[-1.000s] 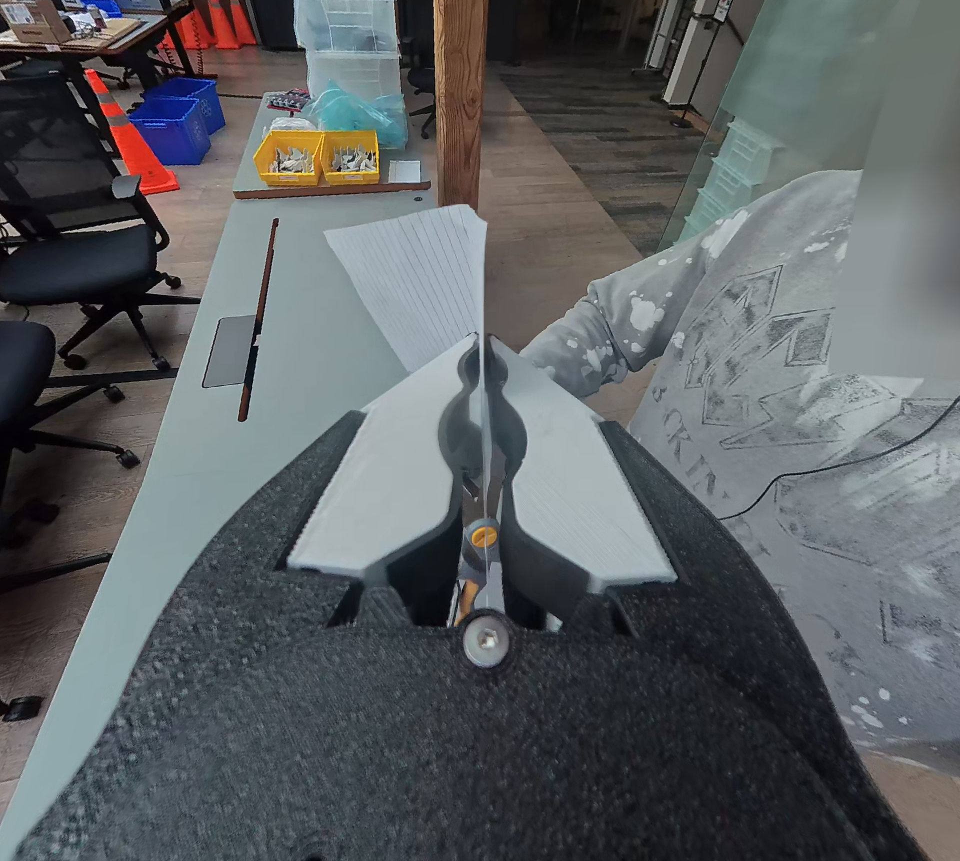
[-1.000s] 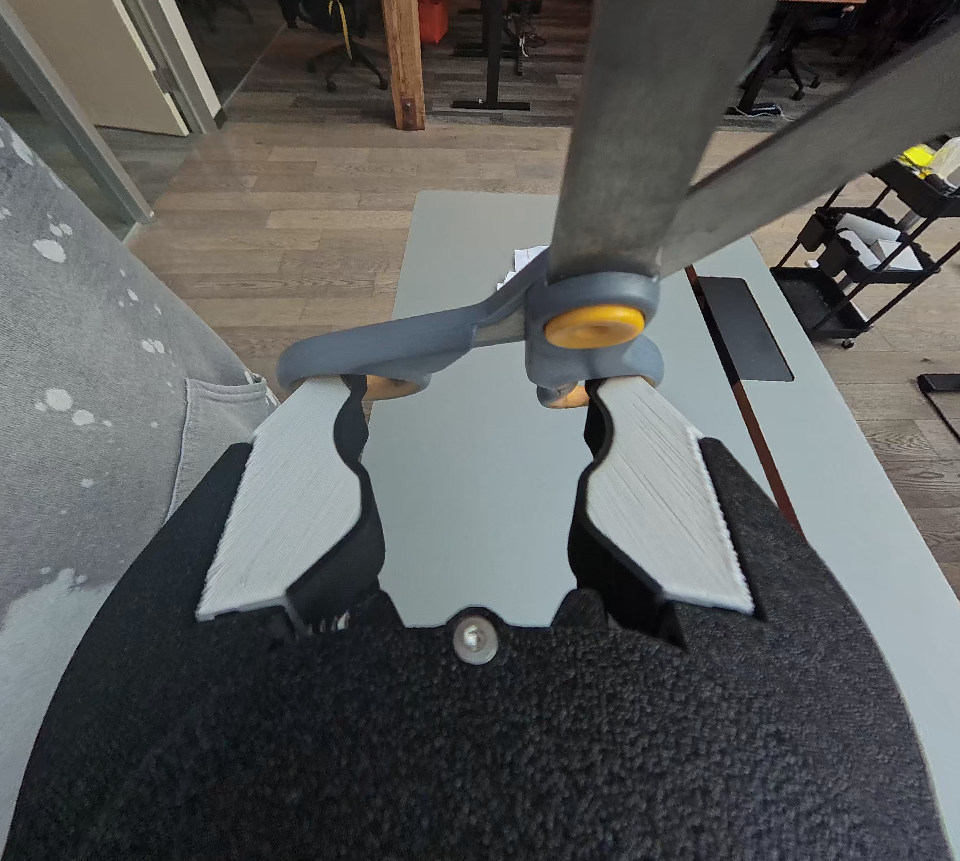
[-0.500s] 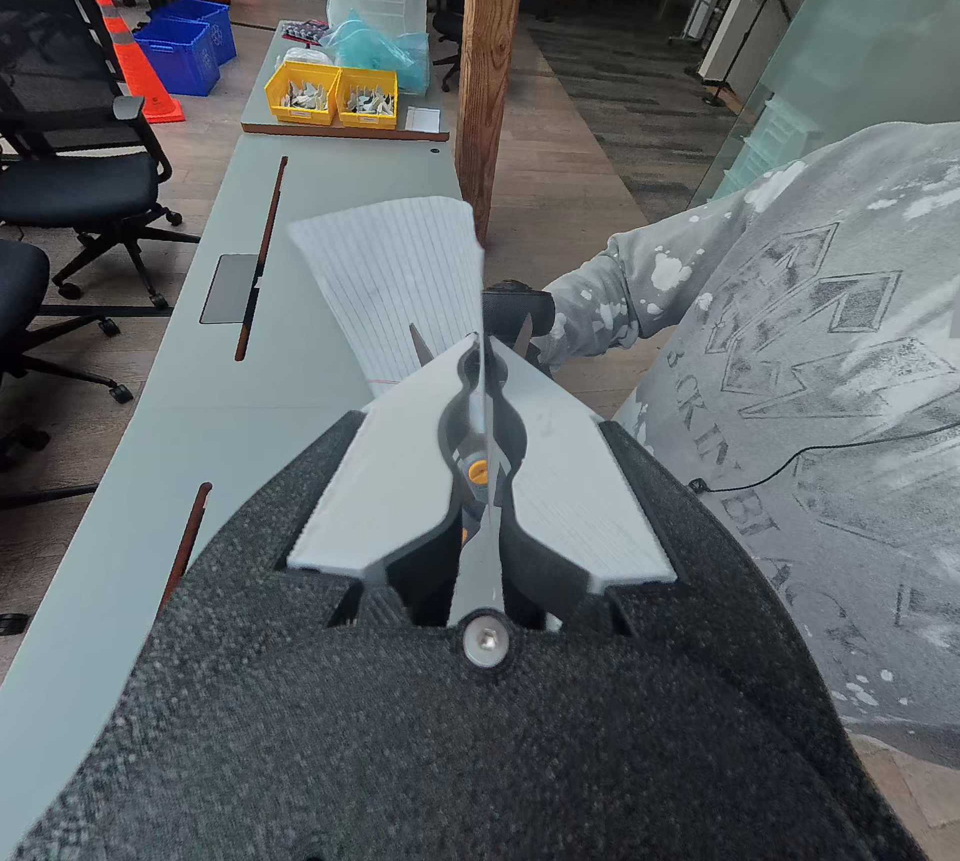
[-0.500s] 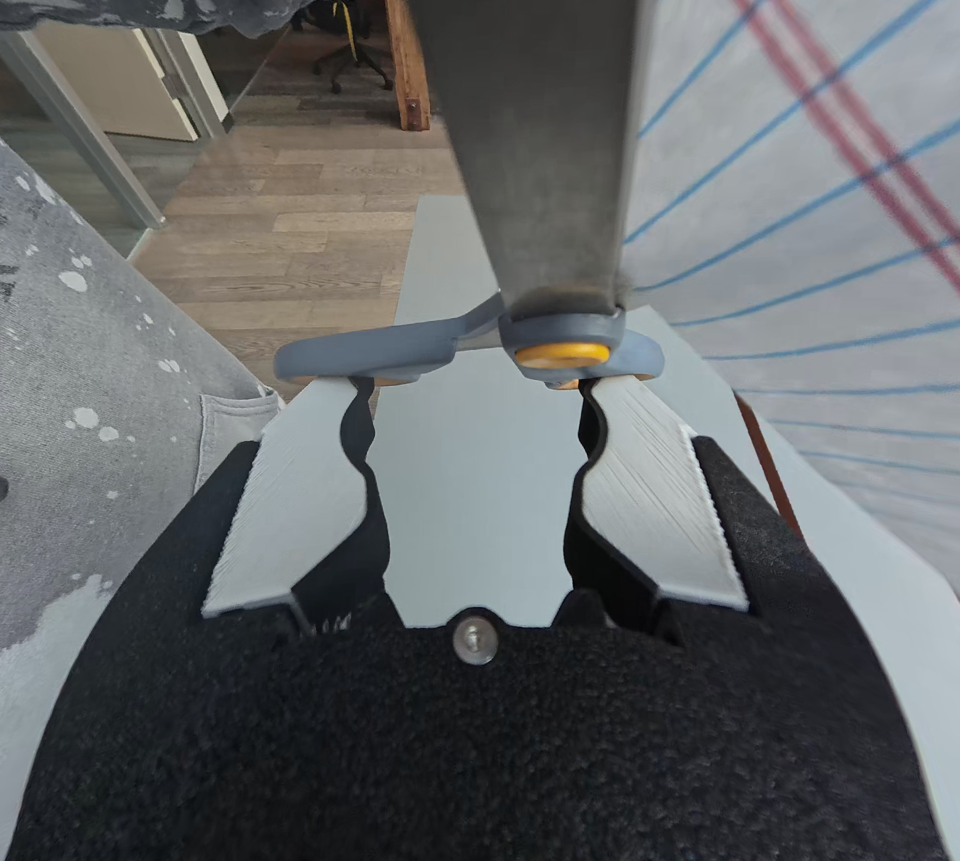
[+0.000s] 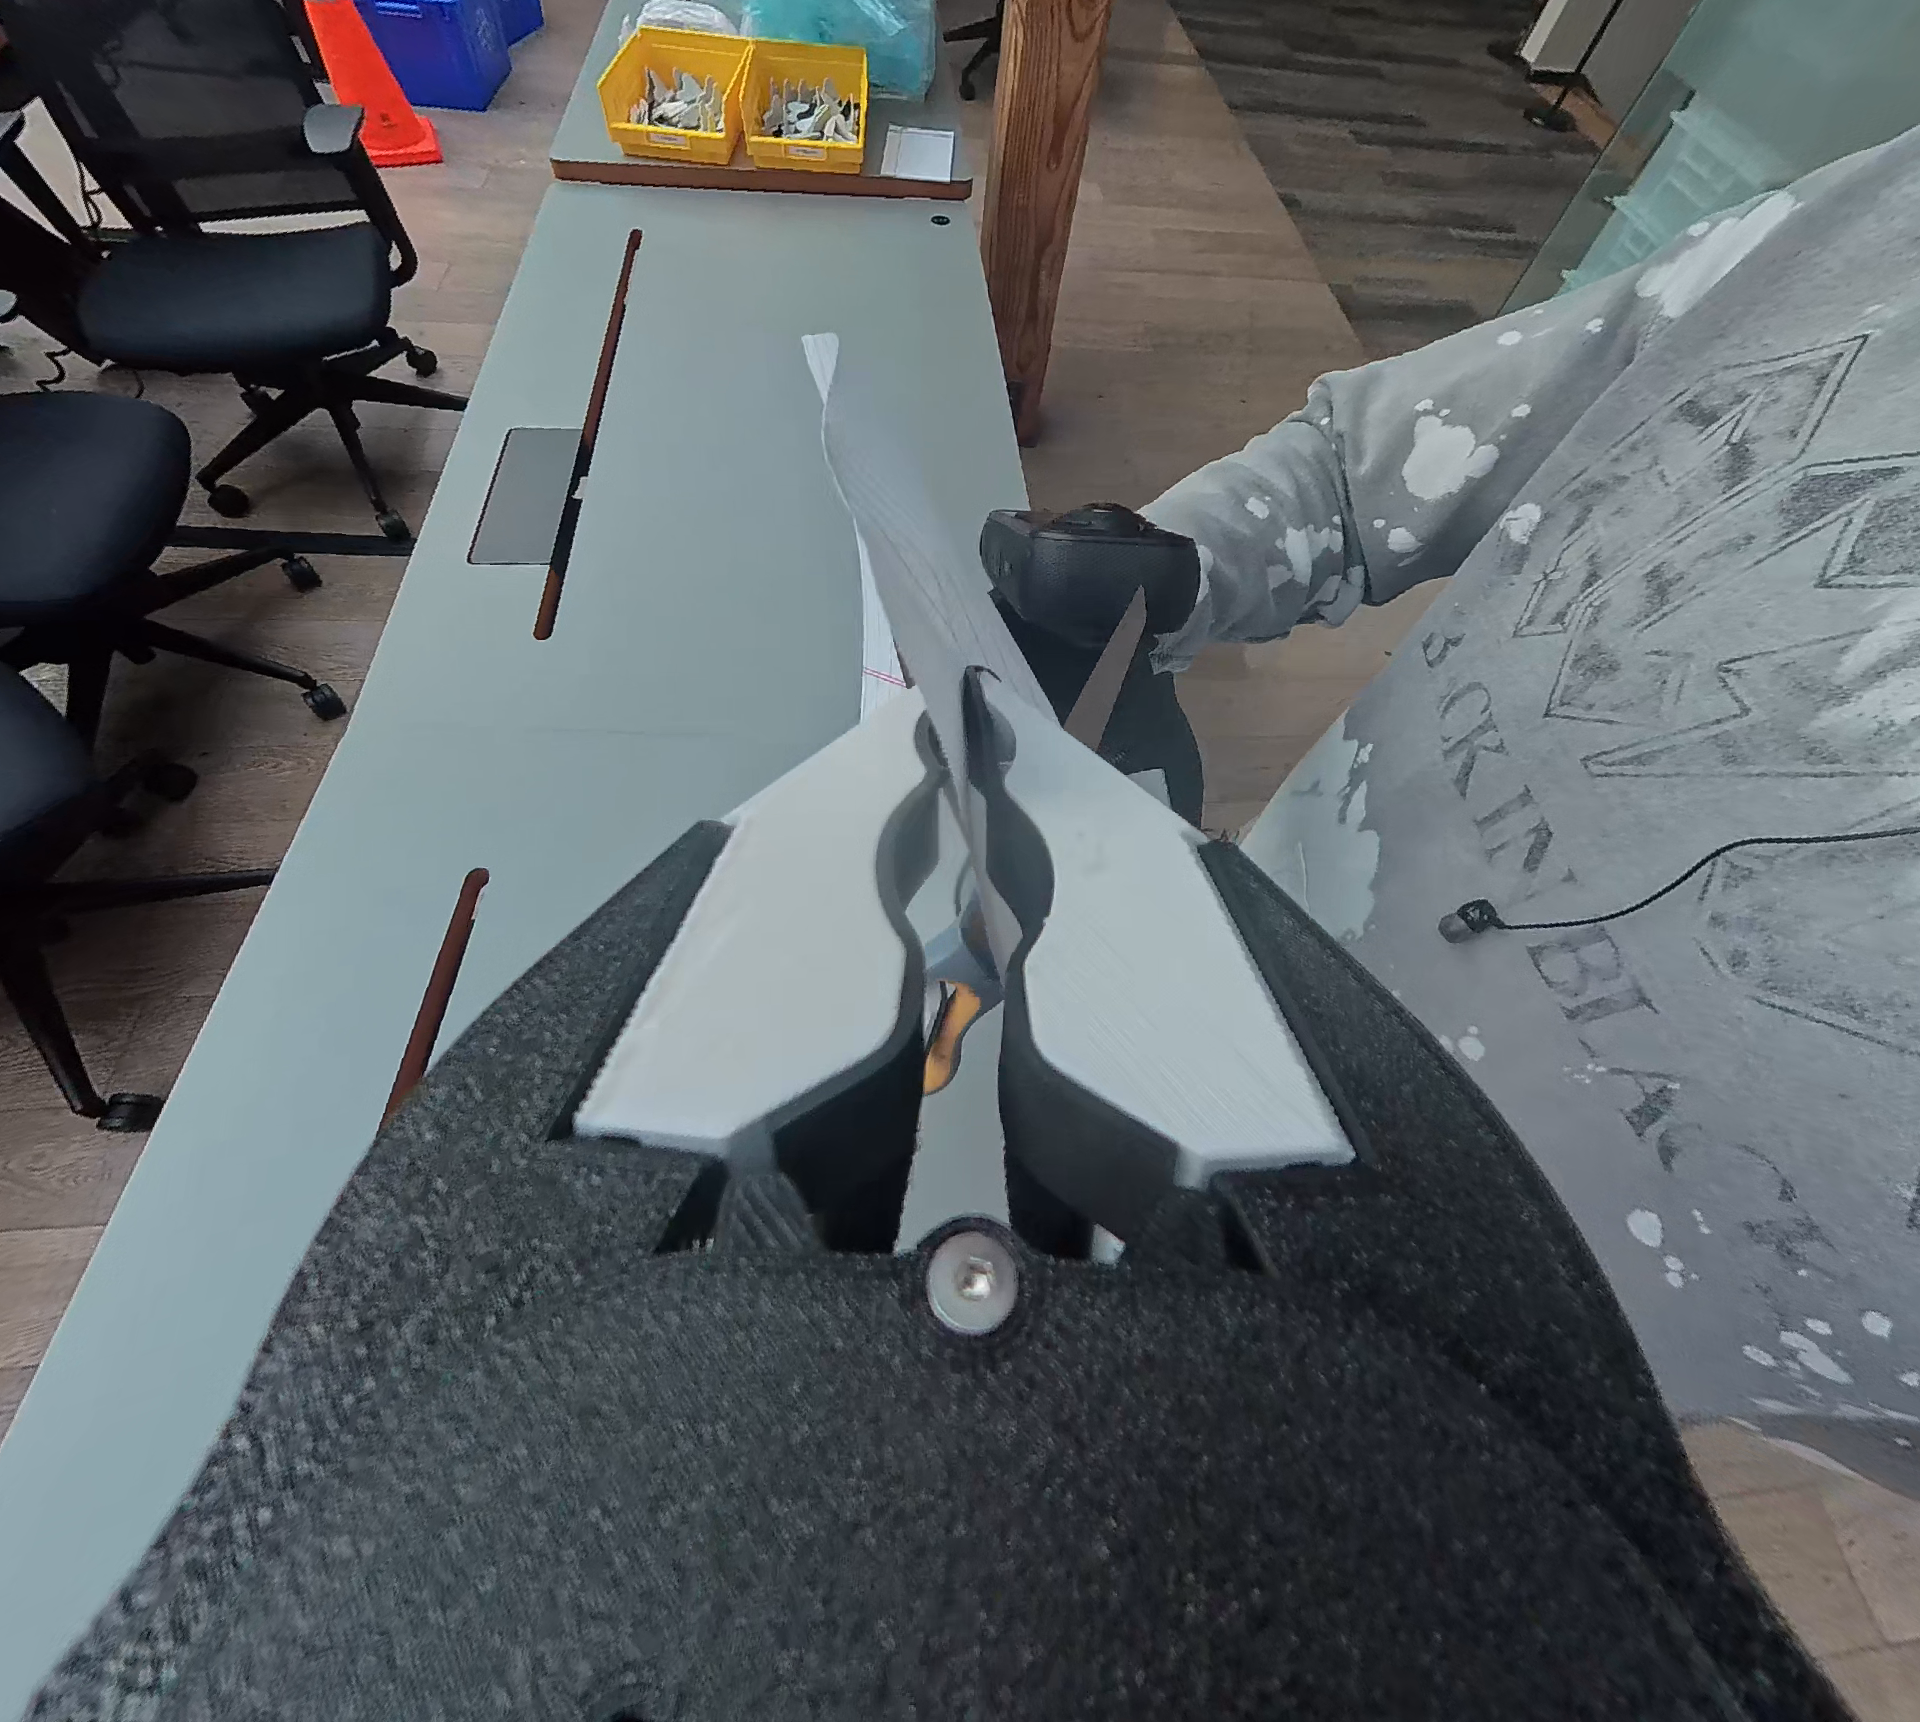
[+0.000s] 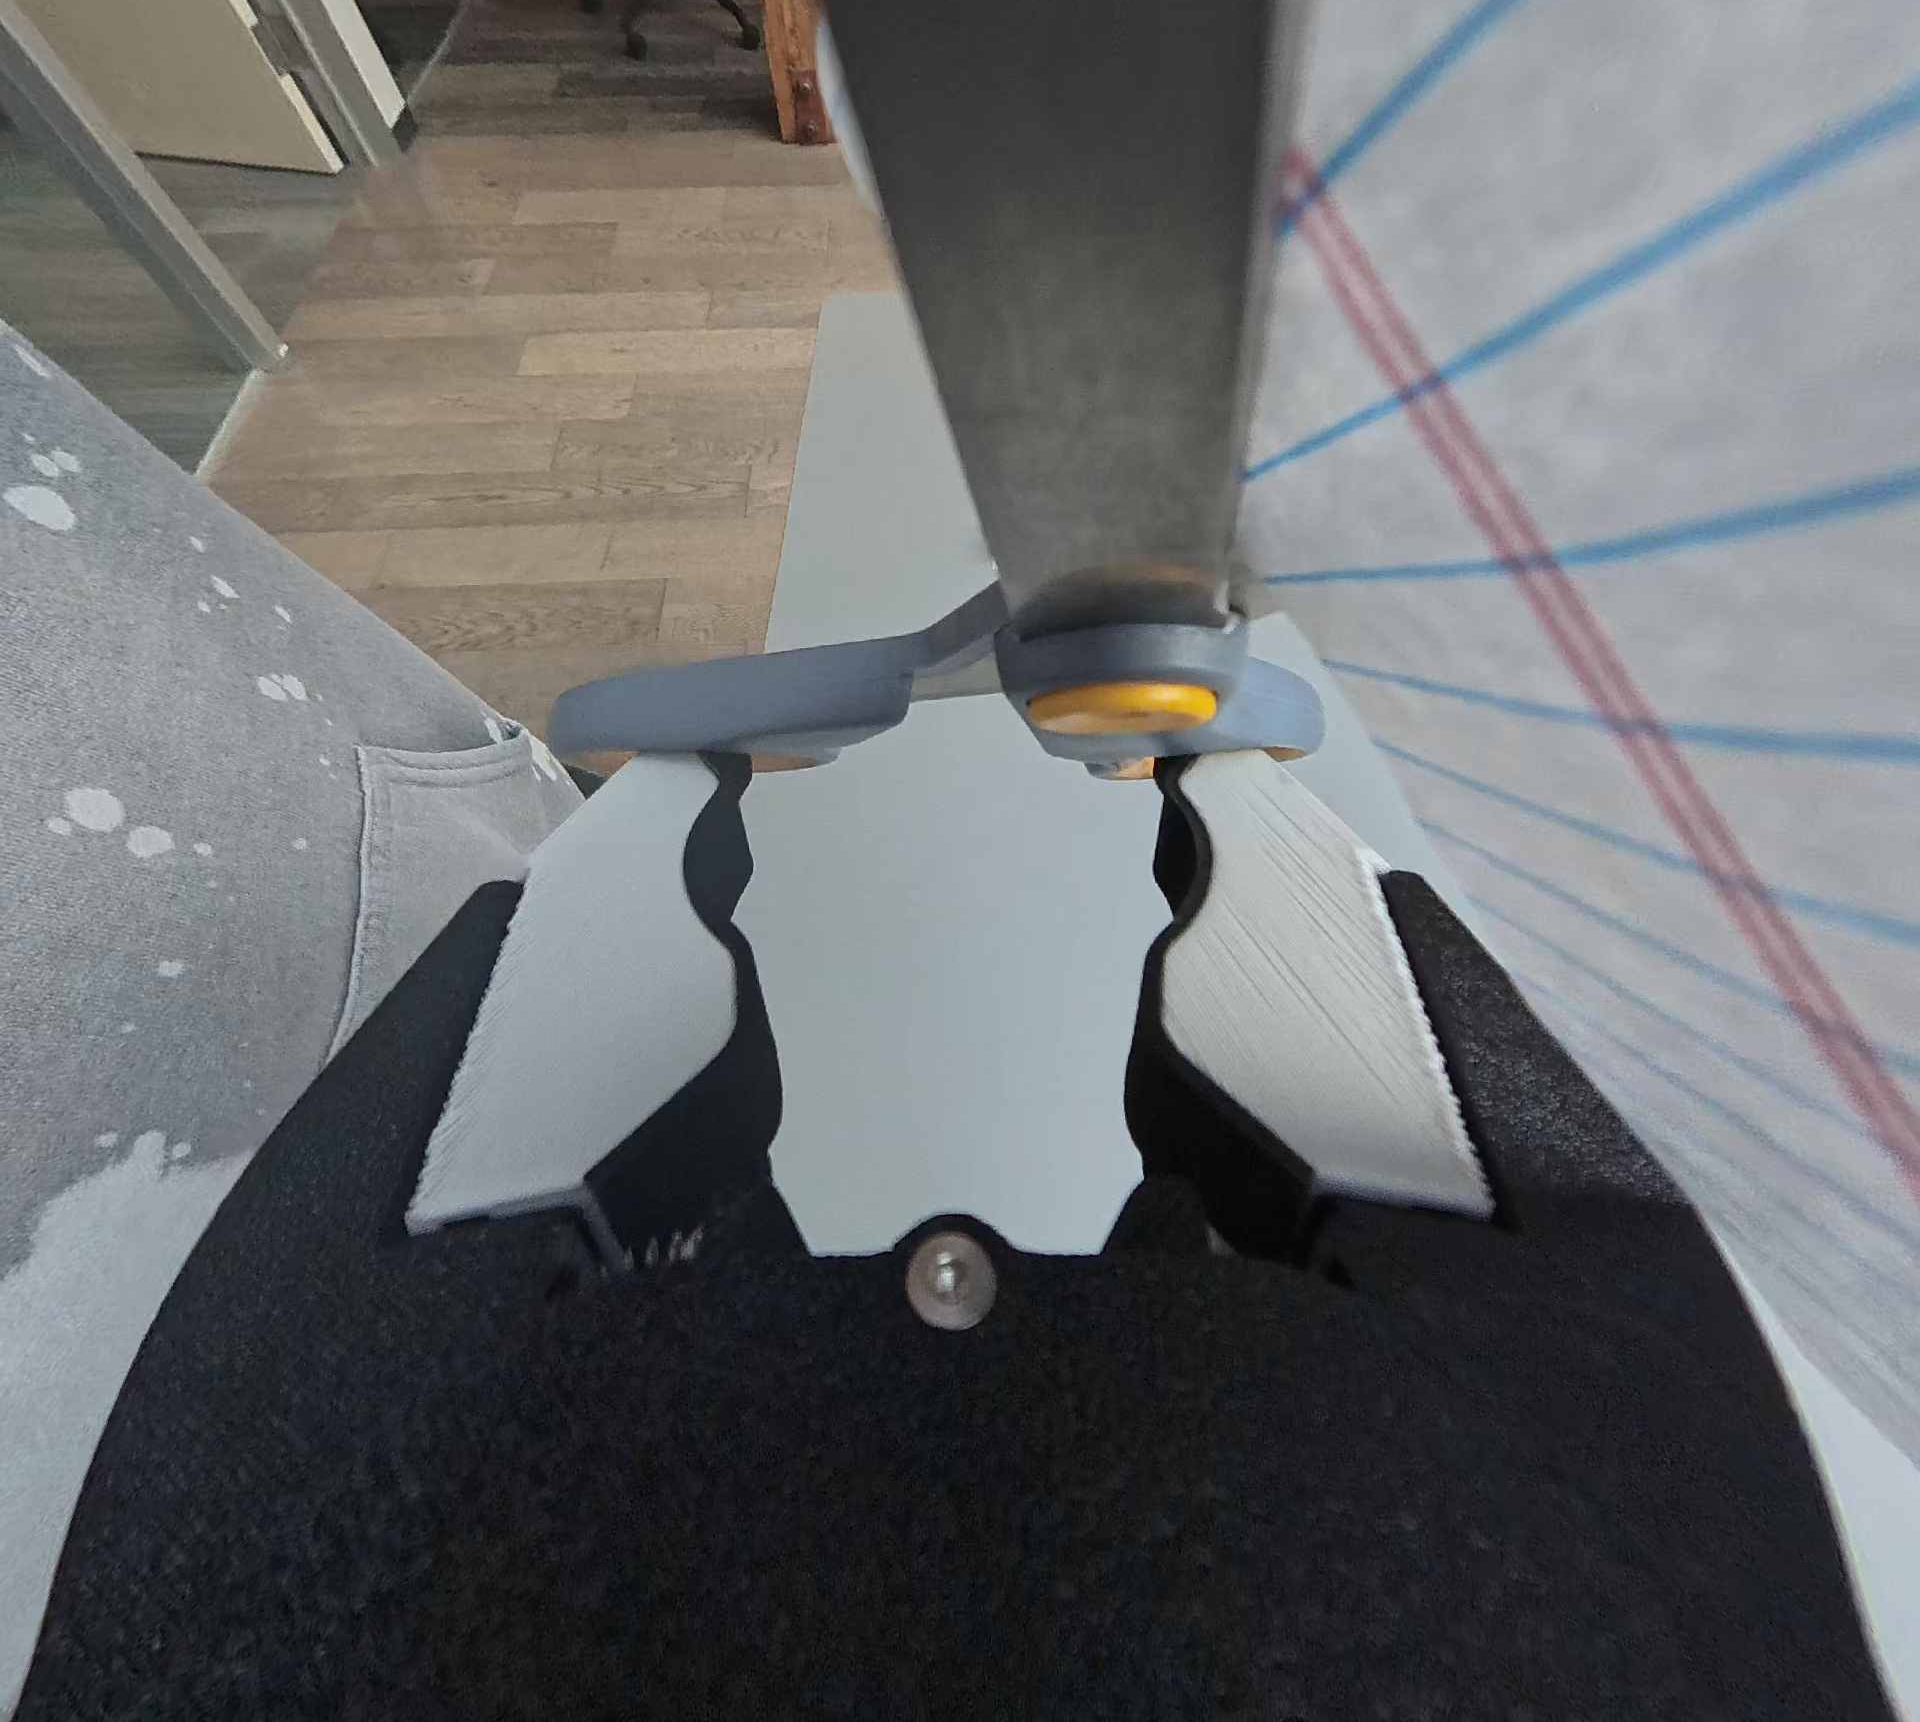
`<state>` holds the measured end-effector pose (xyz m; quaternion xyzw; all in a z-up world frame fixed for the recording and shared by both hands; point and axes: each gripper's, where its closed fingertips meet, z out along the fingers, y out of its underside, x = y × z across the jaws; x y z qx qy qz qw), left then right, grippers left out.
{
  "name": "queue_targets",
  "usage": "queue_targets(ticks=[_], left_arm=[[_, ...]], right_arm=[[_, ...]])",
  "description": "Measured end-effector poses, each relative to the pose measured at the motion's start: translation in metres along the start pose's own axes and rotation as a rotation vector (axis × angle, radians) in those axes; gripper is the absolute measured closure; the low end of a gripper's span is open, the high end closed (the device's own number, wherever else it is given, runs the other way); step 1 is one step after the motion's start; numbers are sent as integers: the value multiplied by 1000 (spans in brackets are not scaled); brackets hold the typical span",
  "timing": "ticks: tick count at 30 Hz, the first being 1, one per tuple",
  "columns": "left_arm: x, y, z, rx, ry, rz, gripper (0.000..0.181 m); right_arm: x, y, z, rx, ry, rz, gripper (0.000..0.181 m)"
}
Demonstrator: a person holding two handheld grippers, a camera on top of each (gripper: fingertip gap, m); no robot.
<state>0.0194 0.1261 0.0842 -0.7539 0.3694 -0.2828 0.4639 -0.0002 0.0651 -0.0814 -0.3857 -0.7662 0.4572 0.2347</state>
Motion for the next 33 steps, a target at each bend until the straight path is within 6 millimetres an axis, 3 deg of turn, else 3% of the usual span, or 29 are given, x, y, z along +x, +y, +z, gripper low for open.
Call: queue_targets(ticks=[18, 33], left_arm=[[-8, 27, -16, -13, -63, -20, 181], [-5, 33, -23, -21, -48, -14, 181]], right_arm=[[-5, 16, 11, -66, -39, -9, 127], [-11, 23, 13, -68, -60, -50, 153]])
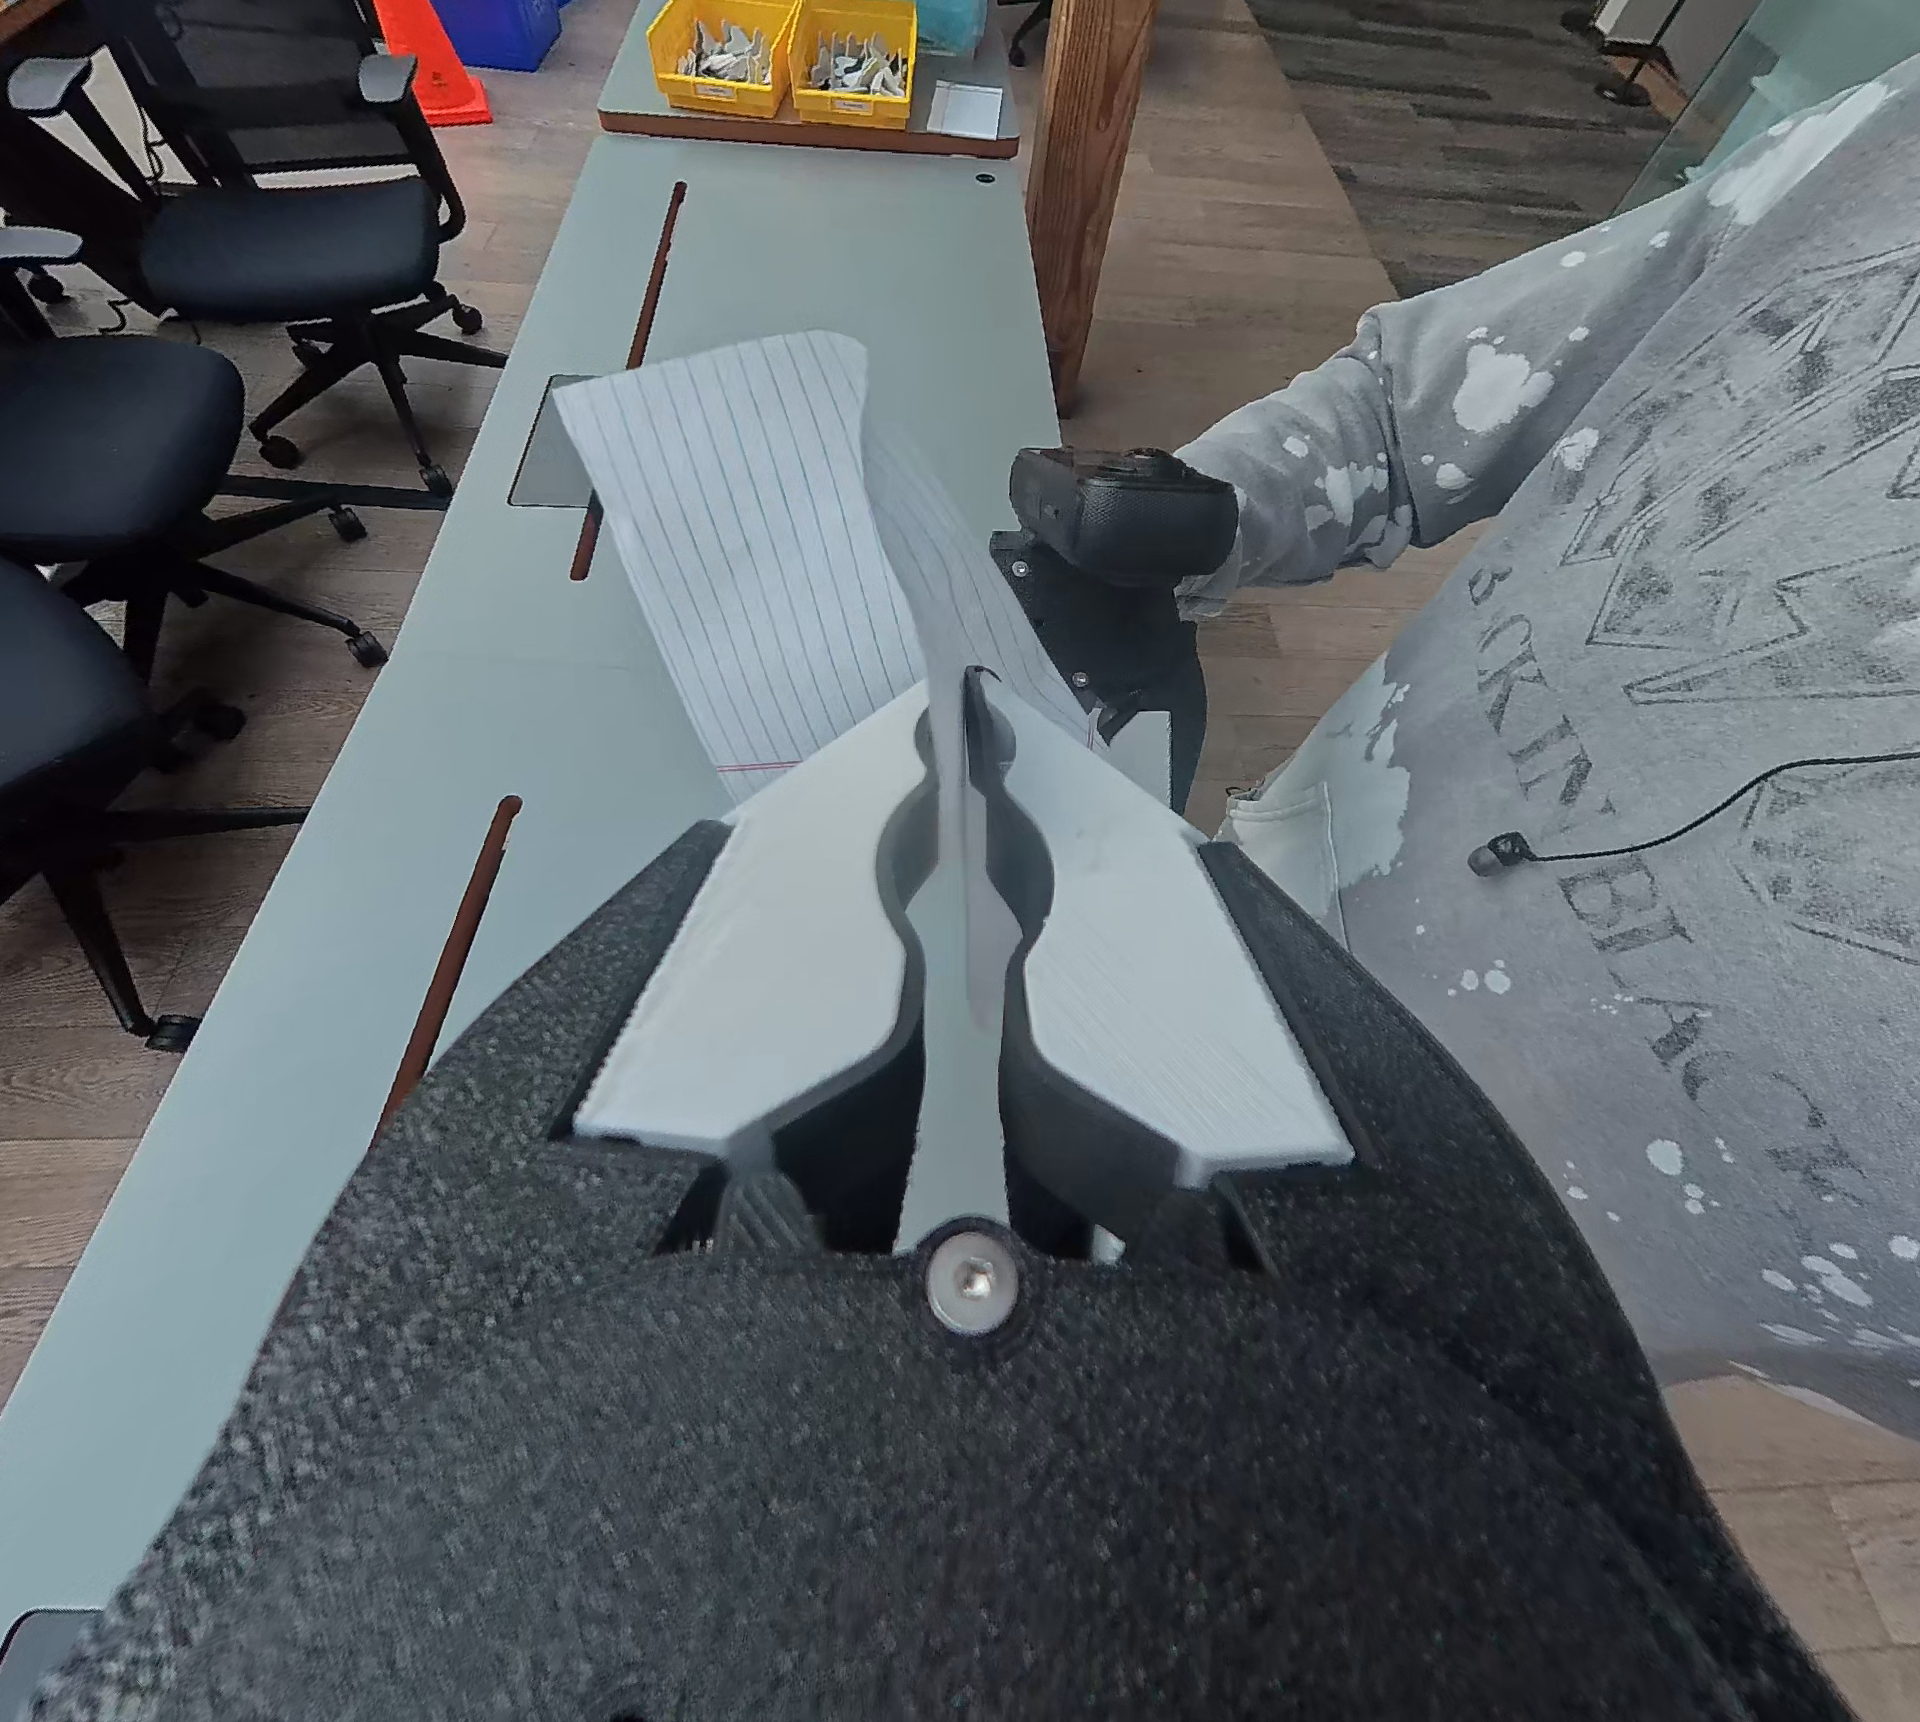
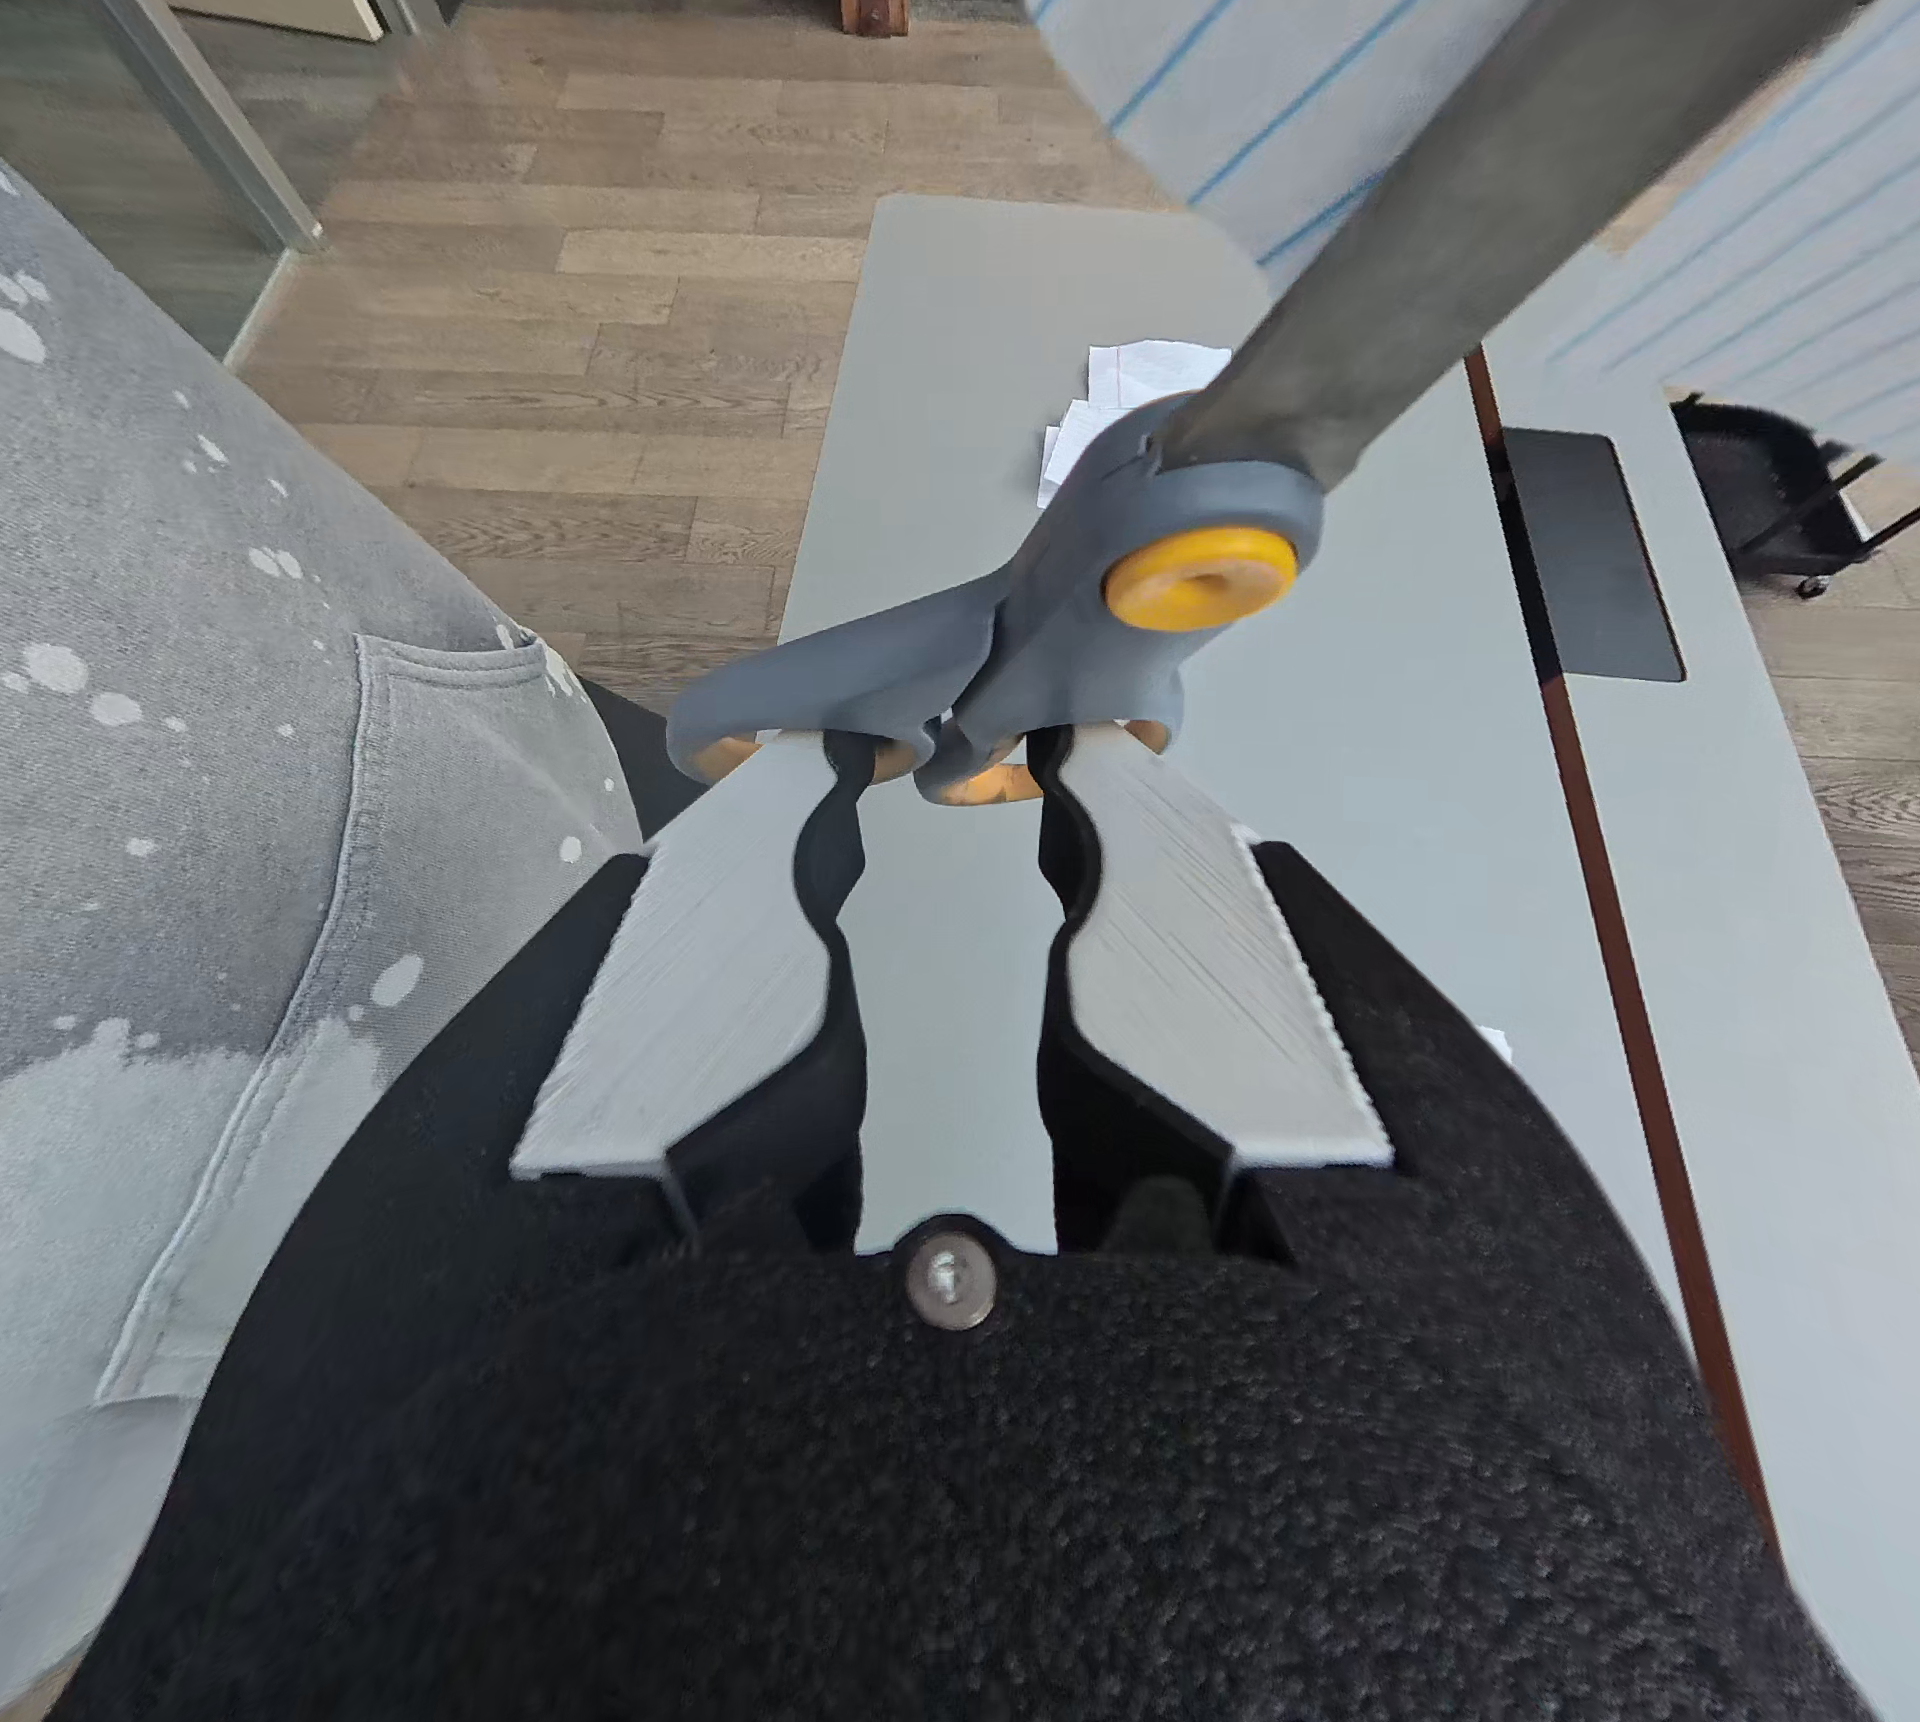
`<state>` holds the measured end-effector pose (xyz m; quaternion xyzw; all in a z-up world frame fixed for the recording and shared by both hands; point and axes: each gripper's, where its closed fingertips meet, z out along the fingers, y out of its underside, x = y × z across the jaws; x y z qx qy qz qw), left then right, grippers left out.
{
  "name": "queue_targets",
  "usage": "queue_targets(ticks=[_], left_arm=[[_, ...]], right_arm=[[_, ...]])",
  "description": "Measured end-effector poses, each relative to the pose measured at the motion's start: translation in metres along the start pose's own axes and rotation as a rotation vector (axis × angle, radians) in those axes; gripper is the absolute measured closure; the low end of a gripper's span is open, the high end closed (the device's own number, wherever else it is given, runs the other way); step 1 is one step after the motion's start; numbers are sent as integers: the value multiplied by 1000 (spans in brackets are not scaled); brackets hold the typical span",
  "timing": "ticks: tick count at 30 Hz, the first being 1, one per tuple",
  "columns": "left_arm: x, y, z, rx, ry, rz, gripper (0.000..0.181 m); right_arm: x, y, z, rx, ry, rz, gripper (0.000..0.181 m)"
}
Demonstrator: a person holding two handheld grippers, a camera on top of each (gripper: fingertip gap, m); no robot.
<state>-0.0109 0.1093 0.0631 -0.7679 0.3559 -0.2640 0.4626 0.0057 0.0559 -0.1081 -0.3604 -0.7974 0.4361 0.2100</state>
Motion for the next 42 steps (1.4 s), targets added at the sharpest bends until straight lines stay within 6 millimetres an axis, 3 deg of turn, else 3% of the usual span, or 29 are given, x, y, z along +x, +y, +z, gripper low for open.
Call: queue_targets(ticks=[9, 23, 36, 39, 42], left_arm=[[4, -3, -2, -4, 20, 11, 181], [27, -29, -22, -31, 116, 65, 181], [32, -85, -43, -5, 44, 177, 181], [33, -98, -46, 0, 24, 204, 181], [36, -110, -45, -2, 20, 224, 181]], right_arm=[[-8, -11, 1, 60, -21, -15, 150], [-15, -47, -7, 261, -37, -22, 125], [-6, -93, -48, 529, -40, -11, 117], [5, -97, -57, 593, 41, -19, 131], [9, -105, -71, 690, 72, -9, 134]])
